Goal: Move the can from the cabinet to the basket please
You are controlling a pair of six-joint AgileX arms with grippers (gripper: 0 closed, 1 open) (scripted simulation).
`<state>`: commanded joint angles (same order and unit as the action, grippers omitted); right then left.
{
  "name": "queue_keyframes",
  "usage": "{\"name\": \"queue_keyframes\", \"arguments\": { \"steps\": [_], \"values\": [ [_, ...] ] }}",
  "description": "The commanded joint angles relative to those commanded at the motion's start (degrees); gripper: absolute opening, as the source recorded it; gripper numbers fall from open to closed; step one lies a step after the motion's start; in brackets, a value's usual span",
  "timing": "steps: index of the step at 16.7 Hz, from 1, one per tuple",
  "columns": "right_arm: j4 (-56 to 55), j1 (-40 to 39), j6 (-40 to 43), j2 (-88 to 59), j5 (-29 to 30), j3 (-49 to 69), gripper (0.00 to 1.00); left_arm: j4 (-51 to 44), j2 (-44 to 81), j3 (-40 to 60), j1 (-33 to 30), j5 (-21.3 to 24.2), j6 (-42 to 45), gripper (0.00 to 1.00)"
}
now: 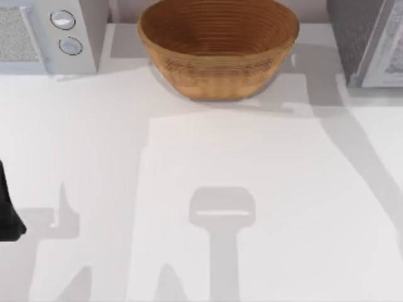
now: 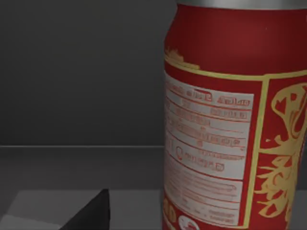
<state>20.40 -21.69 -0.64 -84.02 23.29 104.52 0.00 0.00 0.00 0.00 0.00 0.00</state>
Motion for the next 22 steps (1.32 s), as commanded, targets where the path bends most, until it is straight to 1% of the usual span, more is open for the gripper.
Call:
{"name": "queue_keyframes", "arguments": {
  "steps": [3, 9, 14, 22],
  "values": [
    [-0.01, 0.57, 0.00, -2.06, -0.61, 2.23, 1.00, 0.00, 0.00, 0.00, 0.00, 0.00, 0.00, 1.00],
    [0.11, 3.58, 0.00, -11.49, -3.47, 11.87, 1.00, 0.00, 0.00, 0.00, 0.00, 0.00, 0.00, 1.00],
    [0.11, 3.93, 0.00, -12.47, -3.80, 12.85, 1.00, 0.00, 0.00, 0.00, 0.00, 0.00, 0.00, 1.00],
    [0.11, 3.93, 0.00, -12.47, -3.80, 12.85, 0.40, 0.00, 0.00, 0.00, 0.00, 0.00, 0.00, 1.00]
  ]
}}
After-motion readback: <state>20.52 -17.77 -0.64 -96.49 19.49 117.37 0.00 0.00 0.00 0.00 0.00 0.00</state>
